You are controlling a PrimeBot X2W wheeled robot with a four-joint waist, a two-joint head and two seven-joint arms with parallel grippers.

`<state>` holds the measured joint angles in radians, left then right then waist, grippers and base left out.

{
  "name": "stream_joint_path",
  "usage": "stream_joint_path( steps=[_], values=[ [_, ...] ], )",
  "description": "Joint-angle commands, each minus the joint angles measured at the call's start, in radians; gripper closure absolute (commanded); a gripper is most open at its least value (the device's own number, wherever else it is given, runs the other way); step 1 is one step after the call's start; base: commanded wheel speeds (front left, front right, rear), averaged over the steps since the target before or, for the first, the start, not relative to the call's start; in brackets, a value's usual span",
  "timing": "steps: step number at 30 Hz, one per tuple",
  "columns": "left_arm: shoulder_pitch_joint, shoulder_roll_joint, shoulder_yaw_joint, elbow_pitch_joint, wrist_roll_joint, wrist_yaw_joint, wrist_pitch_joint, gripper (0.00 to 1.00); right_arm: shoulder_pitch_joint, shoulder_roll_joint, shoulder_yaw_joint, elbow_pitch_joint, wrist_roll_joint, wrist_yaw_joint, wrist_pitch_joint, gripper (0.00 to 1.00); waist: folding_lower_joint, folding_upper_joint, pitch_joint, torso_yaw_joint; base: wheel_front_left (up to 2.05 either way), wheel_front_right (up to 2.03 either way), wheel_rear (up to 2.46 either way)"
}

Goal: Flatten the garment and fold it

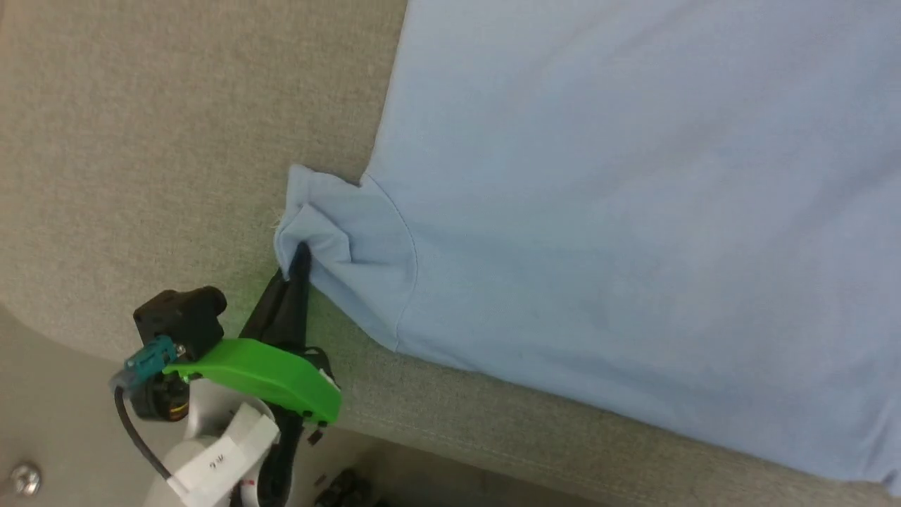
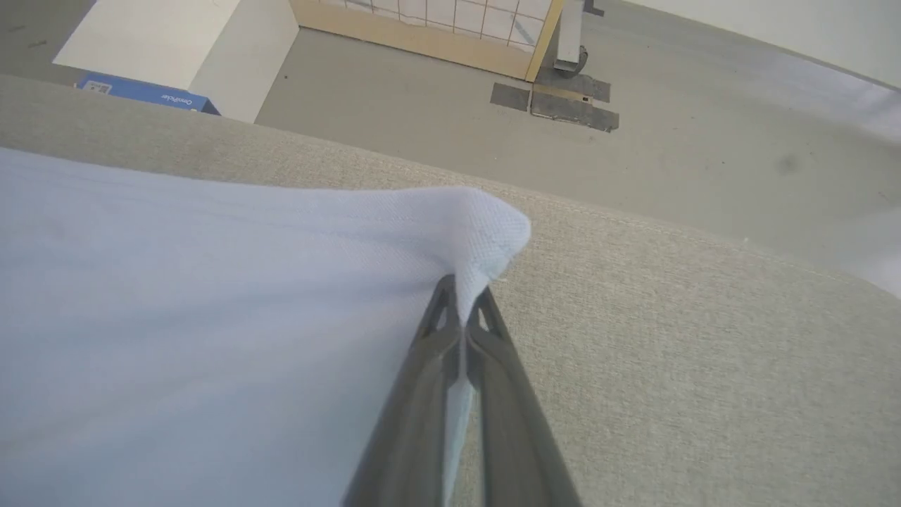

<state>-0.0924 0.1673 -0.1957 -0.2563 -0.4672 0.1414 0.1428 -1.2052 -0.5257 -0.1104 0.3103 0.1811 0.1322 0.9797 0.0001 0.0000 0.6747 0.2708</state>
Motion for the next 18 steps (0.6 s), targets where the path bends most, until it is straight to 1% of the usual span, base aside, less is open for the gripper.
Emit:
stream_joint_path(
  steps=[1, 4, 5, 8, 11, 14, 15, 18],
  values=[
    [0.005, 0.019, 0.011, 0.02, 0.008, 0.013, 0.014, 1.0, 0.05, -0.012, -0.006, -0.011, 0.028, -0.002, -0.021, 1.0, -0.0001, 0.0, -0.14, -0.083, 0.0, 0.0, 0.0],
    [0.021, 0.037, 0.018, 0.021, 0.019, 0.026, 0.033, 1.0, 0.138, -0.038, -0.005, -0.037, 0.068, -0.002, -0.026, 1.0, -0.0001, 0.0, -0.202, -0.123, 0.0, 0.0, 0.0],
    [0.03, 0.043, 0.021, 0.017, 0.021, 0.033, 0.043, 1.0, 0.192, -0.052, -0.006, -0.057, 0.09, -0.002, -0.024, 1.0, -0.0001, 0.0, -0.227, -0.141, 0.0, 0.0, 0.0],
    [0.045, 0.057, 0.025, 0.009, 0.027, 0.044, 0.062, 1.0, 0.331, -0.061, -0.017, -0.102, 0.146, -0.002, -0.033, 1.0, -0.0001, 0.0, -0.286, -0.18, 0.0, 0.0, 0.0],
    [0.057, 0.066, 0.024, 0.003, 0.031, 0.052, 0.082, 1.0, 0.506, -0.052, -0.03, -0.154, 0.194, -0.002, -0.035, 1.0, -0.0001, 0.0, -0.344, -0.215, 0.0, 0.0, 0.0],
    [0.065, 0.07, 0.022, 0.005, 0.028, 0.056, 0.099, 1.0, 0.683, -0.007, -0.051, -0.216, 0.221, -0.002, -0.032, 1.0, -0.0001, 0.0, -0.388, -0.242, 0.0, 0.0, 0.0],
    [0.066, 0.07, 0.02, 0.01, 0.026, 0.056, 0.104, 1.0, 0.749, 0.023, -0.067, -0.241, 0.231, -0.002, -0.031, 1.0, -0.0001, 0.0, -0.403, -0.249, 0.0, 0.0, 0.0],
    [0.068, 0.073, 0.018, 0.023, 0.022, 0.056, 0.114, 1.0, 0.906, 0.081, -0.076, -0.295, 0.248, -0.002, -0.031, 1.0, -0.0001, 0.0, -0.429, -0.266, 0.0, 0.0, 0.0]
  ],
)
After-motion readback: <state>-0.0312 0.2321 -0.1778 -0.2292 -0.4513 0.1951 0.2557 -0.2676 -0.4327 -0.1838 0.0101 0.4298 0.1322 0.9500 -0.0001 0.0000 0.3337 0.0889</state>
